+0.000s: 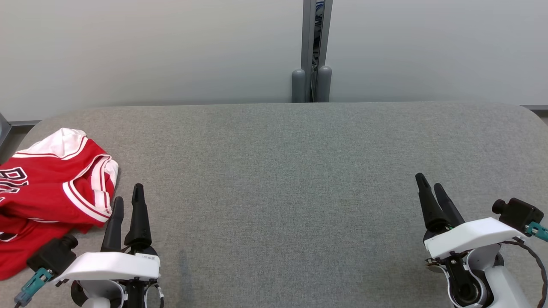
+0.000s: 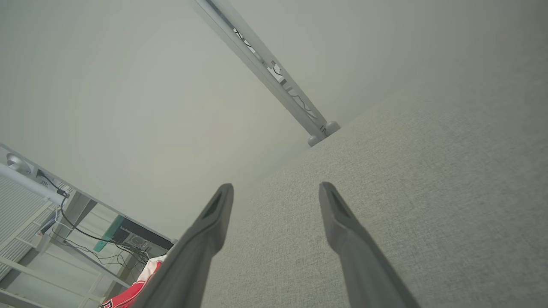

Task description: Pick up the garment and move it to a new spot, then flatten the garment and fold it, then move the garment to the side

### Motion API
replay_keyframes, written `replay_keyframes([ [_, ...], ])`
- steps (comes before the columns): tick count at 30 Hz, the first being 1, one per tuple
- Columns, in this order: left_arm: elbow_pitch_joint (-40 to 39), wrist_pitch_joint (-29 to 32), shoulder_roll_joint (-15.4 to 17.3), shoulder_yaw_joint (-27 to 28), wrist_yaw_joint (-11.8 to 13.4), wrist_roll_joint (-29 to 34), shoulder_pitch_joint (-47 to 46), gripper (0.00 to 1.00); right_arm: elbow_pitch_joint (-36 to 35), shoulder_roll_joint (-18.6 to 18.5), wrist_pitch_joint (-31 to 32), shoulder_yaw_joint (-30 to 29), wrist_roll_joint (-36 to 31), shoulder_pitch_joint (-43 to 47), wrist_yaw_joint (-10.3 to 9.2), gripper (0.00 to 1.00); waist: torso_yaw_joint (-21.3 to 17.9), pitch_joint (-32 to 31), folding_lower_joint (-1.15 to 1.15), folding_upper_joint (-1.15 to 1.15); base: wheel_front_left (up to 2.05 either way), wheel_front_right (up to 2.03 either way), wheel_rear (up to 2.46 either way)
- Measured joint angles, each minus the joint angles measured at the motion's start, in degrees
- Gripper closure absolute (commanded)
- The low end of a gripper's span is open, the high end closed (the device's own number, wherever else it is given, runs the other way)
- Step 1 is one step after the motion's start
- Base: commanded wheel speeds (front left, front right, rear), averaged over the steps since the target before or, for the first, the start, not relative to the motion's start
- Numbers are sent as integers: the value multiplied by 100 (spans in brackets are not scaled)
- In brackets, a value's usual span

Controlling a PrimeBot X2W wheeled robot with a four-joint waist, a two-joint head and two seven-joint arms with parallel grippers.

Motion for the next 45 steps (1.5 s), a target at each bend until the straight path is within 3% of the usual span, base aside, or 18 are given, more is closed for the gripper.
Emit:
replay_keyframes([
  [18, 78, -172, 92, -182, 120, 1614, 42, 0, 15, -15, -367, 208, -1441, 72, 1, 0, 18, -55, 0, 0, 0, 0, 0],
  [37, 345, -323, 174, -234, 275, 2602, 94, 0, 137, -31, -713, 88, -2563, 135, 1, 0, 24, -124, 0, 0, 0, 0, 0],
  [45, 589, -396, 215, -249, 453, 3052, 113, 0, 219, -35, -756, 55, -3034, 142, 1, 0, 25, -154, 0, 0, 0, 0, 0],
])
